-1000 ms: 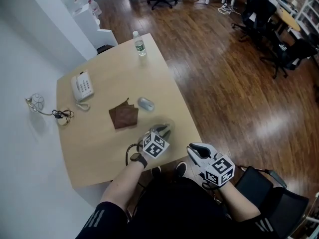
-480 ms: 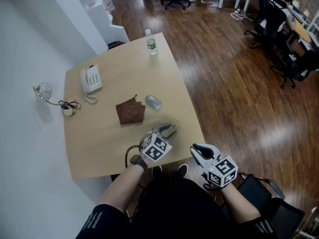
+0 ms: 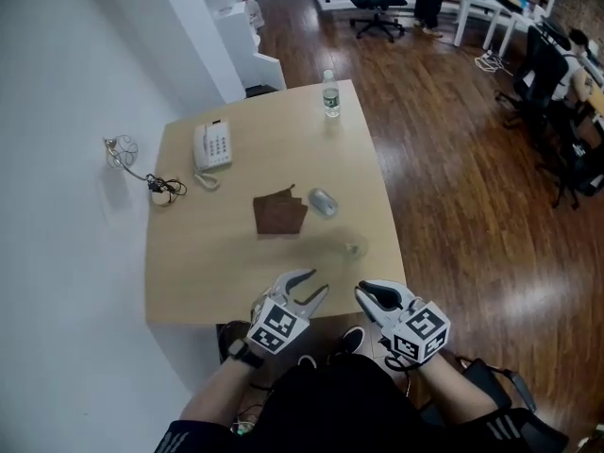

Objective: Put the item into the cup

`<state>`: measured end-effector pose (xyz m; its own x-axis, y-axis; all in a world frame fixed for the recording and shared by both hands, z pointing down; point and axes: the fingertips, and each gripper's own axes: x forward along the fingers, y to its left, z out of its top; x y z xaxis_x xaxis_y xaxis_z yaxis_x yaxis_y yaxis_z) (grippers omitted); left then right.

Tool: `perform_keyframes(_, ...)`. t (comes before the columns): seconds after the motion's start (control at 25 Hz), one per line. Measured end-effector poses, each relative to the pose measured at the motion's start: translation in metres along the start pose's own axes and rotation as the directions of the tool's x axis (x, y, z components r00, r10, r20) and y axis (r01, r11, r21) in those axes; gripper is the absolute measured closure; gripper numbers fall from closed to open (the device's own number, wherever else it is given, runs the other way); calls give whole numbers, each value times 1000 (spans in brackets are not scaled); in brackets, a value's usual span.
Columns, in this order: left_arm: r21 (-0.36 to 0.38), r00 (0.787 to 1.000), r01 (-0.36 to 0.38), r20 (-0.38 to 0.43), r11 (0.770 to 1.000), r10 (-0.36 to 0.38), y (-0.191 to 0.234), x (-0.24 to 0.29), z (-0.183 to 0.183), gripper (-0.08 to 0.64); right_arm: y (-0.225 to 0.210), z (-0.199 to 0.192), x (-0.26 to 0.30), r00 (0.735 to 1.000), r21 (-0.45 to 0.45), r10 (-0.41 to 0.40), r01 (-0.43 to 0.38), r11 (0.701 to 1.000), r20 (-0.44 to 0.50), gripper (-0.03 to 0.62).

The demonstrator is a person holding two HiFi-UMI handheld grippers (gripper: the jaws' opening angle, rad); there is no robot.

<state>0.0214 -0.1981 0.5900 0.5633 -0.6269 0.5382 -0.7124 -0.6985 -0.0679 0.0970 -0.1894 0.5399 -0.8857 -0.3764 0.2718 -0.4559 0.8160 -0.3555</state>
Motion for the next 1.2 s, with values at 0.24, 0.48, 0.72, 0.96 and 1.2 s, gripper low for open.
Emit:
perform_keyframes(0.24,-71,998,-30,61,997,34,-24,-75,-21,394,66,3,3,998,-41,49,-47,998,36,584)
perform_keyframes(0.48,-62,995,-17,99,998,24,-78,-153,-54,394,148,-23,-5,998,-25,32,-30,999,57,584)
perform_keyframes(0.72,-72,991,-19,132,997,28,-123,-229,-79,394,226,-48,-29,998,-18,7,-6,1000,68,584)
perform_keyframes(0.96,-83,984,-22,172,996,36,-153,-277,-91,394,271,-55,-53,996,-39,-15,19,999,86,584)
perform_keyframes(1.2,-92,972,-53,224,994,72,-162,-296,-81,394,294,-56,-71,995,-80,-8,15,997,95,584)
